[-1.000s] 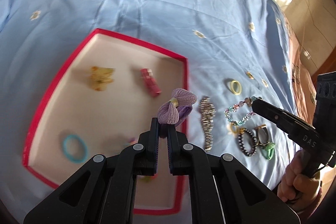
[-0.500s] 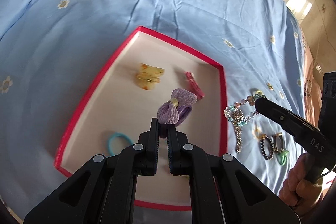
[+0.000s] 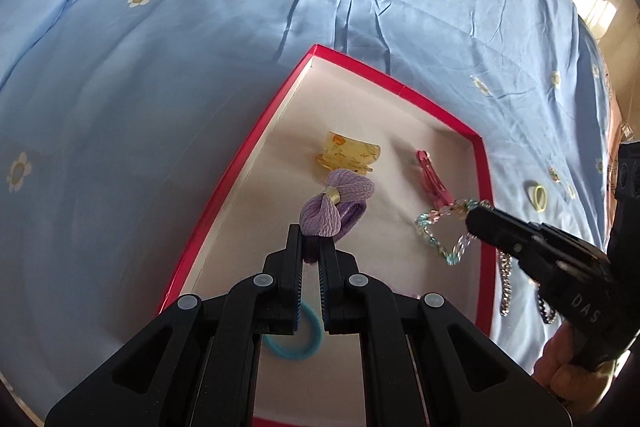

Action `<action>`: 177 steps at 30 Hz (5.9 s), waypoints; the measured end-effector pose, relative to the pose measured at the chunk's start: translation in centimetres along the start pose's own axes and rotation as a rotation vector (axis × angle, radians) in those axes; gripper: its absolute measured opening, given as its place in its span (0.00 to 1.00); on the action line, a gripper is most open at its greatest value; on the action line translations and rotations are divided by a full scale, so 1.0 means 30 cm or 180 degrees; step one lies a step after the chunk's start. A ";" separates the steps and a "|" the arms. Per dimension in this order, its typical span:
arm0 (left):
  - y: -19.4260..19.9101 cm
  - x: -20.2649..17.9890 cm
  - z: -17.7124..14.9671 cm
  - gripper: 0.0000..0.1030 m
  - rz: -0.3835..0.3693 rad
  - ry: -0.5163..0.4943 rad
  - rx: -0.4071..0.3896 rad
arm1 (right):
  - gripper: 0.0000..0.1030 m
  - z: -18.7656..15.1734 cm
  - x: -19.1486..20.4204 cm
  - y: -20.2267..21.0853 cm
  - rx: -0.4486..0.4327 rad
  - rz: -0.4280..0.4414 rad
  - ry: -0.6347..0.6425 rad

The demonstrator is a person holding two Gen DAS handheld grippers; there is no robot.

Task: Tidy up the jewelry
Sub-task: 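Carry both items into the red box and open both grippers, then withdraw both open grippers from the box toward the loose jewelry, then grasp the black bead bracelet with the left gripper while the right grasps the gold watch, then carry the bracelet and watch into the red box and open both grippers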

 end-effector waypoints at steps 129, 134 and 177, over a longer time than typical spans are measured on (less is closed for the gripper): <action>-0.168 -0.970 -0.336 0.07 -0.0271 -0.1853 0.0420 | 0.06 -0.560 -0.748 0.462 -0.0123 -0.0966 -0.1099; -0.089 -0.922 -0.317 0.07 -0.0388 -0.1721 0.0297 | 0.06 -0.540 -0.709 0.488 -0.0215 -0.0921 -0.1047; 0.282 -0.277 -0.201 0.06 -0.0396 -0.0502 -0.0362 | 0.06 -0.274 -0.176 0.276 -0.0171 -0.0208 -0.0240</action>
Point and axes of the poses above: each gripper's, at about its wrist camera, not at the fingertips, and y roughly against the way its jaws point, x to its left, z to its top, the point moved 7 cm from there along -y, roughly the way its jaws point, and after that the axes turned 12 degrees about x, right-handed, at the moved point
